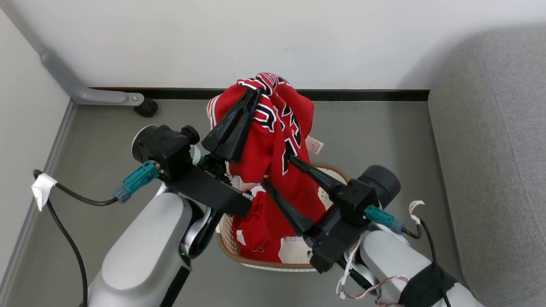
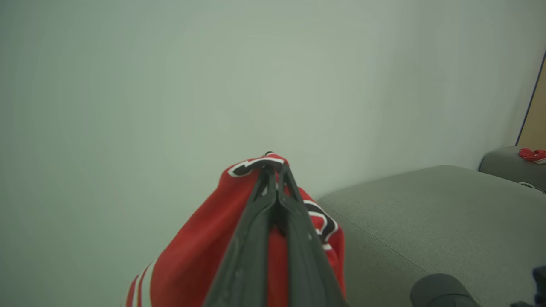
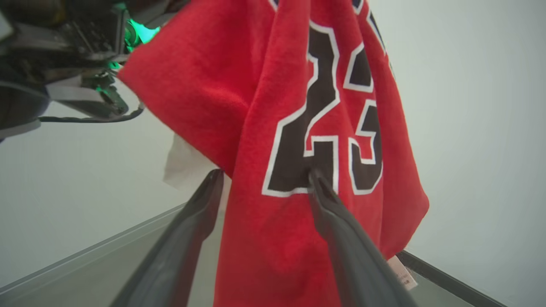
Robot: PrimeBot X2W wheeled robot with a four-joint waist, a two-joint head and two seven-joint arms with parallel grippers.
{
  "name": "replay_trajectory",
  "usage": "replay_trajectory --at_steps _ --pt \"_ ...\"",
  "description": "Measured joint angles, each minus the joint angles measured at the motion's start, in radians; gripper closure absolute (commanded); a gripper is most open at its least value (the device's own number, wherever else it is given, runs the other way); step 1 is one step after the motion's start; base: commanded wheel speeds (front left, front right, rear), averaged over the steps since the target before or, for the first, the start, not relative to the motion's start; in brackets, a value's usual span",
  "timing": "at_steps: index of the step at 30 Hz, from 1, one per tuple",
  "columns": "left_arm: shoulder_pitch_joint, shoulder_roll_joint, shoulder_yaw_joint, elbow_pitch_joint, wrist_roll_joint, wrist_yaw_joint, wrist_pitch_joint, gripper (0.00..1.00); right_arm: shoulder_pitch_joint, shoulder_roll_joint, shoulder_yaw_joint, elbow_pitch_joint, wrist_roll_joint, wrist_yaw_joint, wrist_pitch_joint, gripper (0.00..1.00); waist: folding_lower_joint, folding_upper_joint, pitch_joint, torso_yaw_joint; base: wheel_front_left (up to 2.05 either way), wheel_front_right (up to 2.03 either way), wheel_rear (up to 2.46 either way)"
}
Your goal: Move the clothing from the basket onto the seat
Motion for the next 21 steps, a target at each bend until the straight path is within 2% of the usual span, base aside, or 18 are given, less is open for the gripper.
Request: replay_trajectory --at_steps 9,16,17,18,19,21 --pt "0.000 -0.001 -0.007 -0.009 0.000 0.000 0.000 1.00 -0.057 0.000 0.017 0.080 0.055 -0.079 0.000 0.00 0.0000 0.0000 0.010 0.015 0.00 0.00 0.00" --pt "-0.004 -0.003 -0.035 -0.030 -0.003 0.000 0.000 1.00 -0.142 -0.001 0.049 0.151 0.108 -0.098 0.000 0.00 0.0000 0.0000 0.019 0.026 0.00 0.00 0.00" --pt "-0.005 -0.003 -0.038 -0.031 -0.003 0.000 0.000 1.00 -0.156 -0.001 0.053 0.159 0.116 -0.103 0.000 0.17 0.0000 0.0000 0.020 0.028 0.00 0.00 0.00" --pt "-0.006 -0.003 -0.041 -0.031 -0.004 0.000 0.000 1.00 -0.169 -0.001 0.057 0.166 0.123 -0.106 0.000 0.55 0.0000 0.0000 0.021 0.030 0.00 0.00 0.00" --pt "-0.007 -0.003 -0.045 -0.031 -0.004 0.000 0.000 1.00 -0.179 -0.001 0.062 0.172 0.133 -0.106 0.000 1.00 0.0000 0.0000 0.022 0.032 0.00 0.00 0.00" --pt "-0.008 -0.003 -0.049 -0.028 -0.009 0.000 0.000 1.00 -0.188 -0.001 0.070 0.179 0.156 -0.109 0.000 1.00 0.0000 0.0000 0.024 0.035 0.00 0.00 0.00"
